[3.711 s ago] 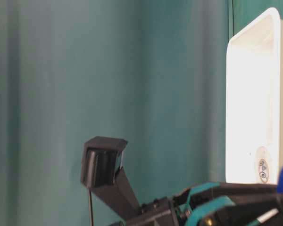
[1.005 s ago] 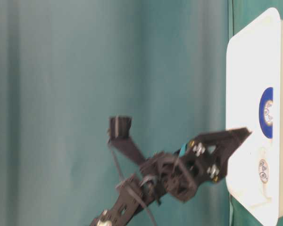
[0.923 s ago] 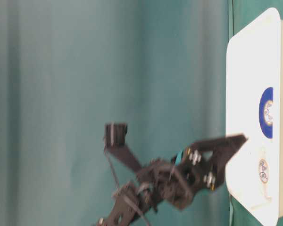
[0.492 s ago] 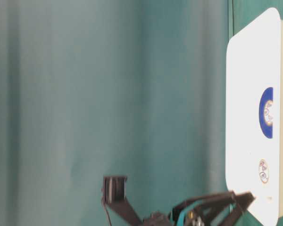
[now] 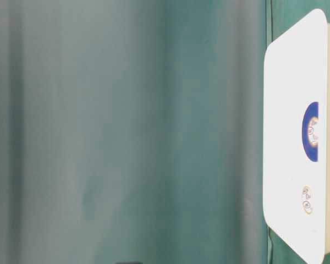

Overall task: Put the tape into the white case with the left arm.
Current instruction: 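Release the blue roll and withdraw the left gripper leftward, then move the left gripper down toward the black tape roll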

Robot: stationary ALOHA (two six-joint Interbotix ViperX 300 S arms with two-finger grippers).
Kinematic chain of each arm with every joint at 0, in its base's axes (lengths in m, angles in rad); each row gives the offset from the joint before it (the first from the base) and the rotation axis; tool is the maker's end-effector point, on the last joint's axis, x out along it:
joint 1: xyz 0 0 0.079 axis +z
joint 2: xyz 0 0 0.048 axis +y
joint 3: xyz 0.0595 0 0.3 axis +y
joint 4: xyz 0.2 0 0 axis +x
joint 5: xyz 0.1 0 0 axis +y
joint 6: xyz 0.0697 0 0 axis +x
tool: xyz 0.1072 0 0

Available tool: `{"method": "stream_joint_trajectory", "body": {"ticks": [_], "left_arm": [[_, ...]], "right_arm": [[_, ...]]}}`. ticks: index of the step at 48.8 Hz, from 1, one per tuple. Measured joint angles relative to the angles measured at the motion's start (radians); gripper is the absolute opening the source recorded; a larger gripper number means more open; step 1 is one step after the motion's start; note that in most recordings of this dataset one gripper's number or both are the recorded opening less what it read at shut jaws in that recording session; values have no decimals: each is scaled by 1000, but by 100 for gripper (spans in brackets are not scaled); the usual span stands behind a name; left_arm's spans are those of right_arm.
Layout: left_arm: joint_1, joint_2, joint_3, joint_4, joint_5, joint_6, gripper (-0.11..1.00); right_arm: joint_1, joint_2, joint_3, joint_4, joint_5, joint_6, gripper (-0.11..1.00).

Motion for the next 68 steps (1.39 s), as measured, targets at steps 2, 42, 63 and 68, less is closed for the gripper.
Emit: {"method": "stream_joint_trajectory", "body": {"ticks": [2, 42, 63, 68], "left_arm": [[-2, -15, 15, 0, 0, -2, 88], [-84, -183, 163, 0, 9, 0, 88], [-270, -222, 172, 0, 87, -3, 87], [-299, -238, 176, 0, 87, -3, 87]], "right_arm": [[0, 0, 0, 0, 0, -2, -10], [0, 0, 0, -2, 0, 0, -10], [0, 0, -2, -2, 0, 0, -10], [0, 0, -2, -2, 0, 0, -10]]}}
